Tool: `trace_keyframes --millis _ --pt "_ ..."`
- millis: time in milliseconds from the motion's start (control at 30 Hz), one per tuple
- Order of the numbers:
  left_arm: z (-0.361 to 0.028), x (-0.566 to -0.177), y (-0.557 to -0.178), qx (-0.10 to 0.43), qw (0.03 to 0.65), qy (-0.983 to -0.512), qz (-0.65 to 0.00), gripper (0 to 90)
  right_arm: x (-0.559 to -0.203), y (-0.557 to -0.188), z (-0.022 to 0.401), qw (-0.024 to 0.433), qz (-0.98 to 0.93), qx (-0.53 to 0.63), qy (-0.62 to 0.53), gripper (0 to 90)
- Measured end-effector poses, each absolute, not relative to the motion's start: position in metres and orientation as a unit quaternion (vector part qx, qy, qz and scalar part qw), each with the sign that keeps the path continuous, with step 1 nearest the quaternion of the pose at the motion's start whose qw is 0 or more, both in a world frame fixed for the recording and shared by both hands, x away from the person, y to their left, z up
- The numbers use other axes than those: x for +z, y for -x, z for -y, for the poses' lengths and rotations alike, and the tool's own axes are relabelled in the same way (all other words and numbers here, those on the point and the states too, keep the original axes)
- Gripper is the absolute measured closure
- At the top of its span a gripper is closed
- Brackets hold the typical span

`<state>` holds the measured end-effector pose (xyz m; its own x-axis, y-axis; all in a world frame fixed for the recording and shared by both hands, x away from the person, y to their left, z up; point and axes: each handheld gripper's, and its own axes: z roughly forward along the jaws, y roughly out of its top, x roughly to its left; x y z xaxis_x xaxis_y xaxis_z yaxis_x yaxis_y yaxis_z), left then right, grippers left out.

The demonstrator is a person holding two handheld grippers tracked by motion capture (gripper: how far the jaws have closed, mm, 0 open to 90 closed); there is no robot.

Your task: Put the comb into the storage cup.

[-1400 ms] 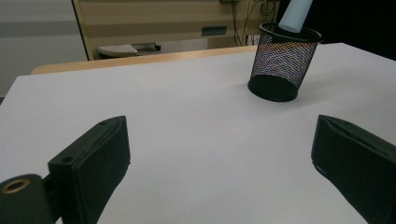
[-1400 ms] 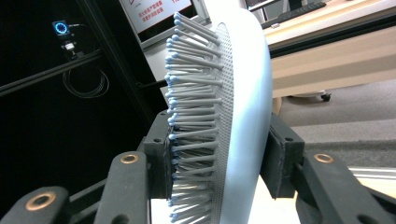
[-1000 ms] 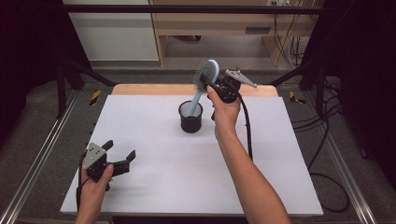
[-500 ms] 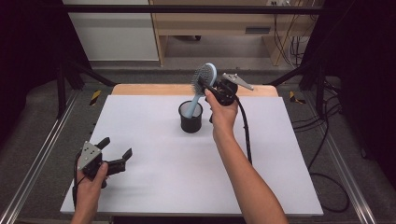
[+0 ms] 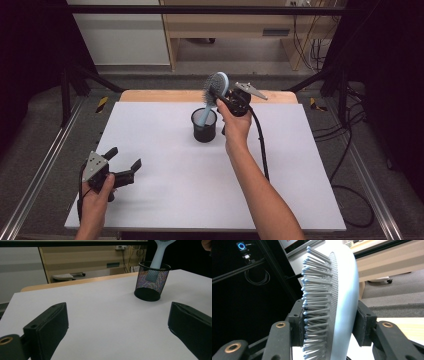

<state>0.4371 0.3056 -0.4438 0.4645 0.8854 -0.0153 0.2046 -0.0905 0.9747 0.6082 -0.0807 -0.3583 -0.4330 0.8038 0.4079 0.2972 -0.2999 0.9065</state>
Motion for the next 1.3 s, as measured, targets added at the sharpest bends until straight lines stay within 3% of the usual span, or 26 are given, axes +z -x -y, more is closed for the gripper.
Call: trace_keyframes --millis 1300 --pt "-0.302 -0.444 -0.437 0.312 0.536 -0.673 -0.403 3.1 -0.398 -0.612 0.088 0.176 -0.548 0.626 -0.526 51.1"
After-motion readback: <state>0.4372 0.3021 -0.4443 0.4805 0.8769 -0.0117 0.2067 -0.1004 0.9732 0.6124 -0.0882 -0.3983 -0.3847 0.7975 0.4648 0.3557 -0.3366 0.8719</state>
